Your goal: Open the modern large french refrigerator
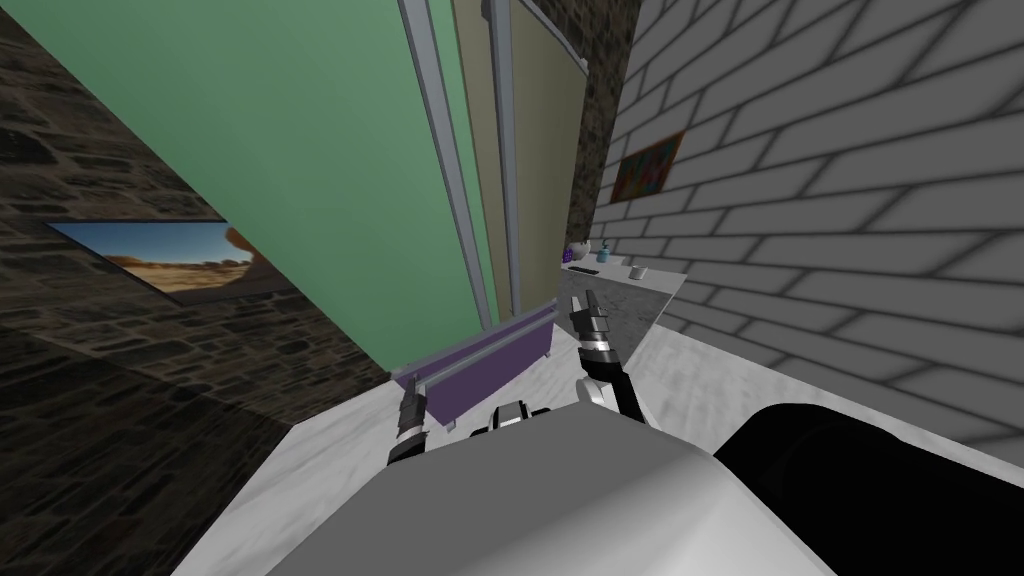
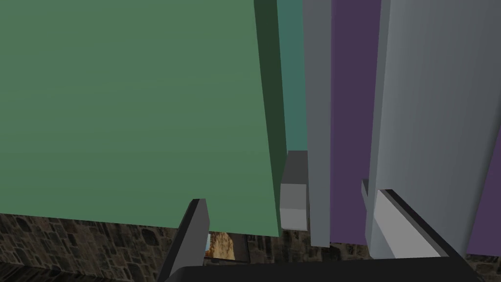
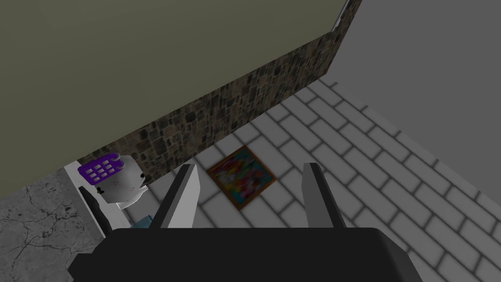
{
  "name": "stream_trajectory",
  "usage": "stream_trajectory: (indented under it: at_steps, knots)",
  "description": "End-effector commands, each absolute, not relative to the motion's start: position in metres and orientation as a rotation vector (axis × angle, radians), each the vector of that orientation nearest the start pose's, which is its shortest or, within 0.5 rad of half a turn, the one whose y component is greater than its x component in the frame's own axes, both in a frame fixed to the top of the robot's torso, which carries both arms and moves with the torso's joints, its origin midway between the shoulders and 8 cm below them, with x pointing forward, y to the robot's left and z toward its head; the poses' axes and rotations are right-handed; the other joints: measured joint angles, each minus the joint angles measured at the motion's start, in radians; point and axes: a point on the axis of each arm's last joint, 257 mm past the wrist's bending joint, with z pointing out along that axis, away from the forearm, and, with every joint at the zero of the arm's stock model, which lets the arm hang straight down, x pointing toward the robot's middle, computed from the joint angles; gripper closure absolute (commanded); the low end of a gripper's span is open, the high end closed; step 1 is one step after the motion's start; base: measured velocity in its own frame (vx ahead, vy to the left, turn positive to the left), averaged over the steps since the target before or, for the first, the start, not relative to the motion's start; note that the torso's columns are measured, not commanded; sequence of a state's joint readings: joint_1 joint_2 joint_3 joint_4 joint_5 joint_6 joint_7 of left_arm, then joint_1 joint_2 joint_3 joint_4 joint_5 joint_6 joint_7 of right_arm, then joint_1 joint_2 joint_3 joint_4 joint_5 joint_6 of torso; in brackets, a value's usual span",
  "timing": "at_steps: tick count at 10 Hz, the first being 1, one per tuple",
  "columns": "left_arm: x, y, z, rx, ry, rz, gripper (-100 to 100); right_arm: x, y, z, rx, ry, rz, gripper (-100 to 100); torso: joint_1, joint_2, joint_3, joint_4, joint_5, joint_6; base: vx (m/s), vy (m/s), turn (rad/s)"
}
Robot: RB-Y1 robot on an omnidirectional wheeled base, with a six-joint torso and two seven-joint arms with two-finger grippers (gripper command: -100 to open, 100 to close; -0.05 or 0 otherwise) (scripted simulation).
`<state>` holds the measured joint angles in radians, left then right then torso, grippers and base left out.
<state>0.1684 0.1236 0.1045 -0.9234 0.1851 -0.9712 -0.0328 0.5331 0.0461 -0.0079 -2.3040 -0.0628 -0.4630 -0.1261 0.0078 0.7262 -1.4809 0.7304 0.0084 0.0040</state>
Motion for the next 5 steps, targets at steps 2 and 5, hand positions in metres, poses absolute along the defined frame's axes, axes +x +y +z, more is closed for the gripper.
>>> stream_trajectory:
  at_steps: [2,5]
  knots:
    - [0.375,0.375,-0.374,-1.204,0.927,-1.020,-100,0.340,-0.298,0.018,0.808,0.518,1.426,0,0.000,-0.003,-0.001,-0.002,0.002,0.002,0.029,-0.015,0.009]
    - [0.370,0.375,-0.386,-1.231,0.937,-1.007,-100,0.340,-0.298,0.018,0.807,0.518,1.426,0,-0.001,-0.002,0.000,-0.001,0.002,0.003,0.020,-0.009,-0.004]
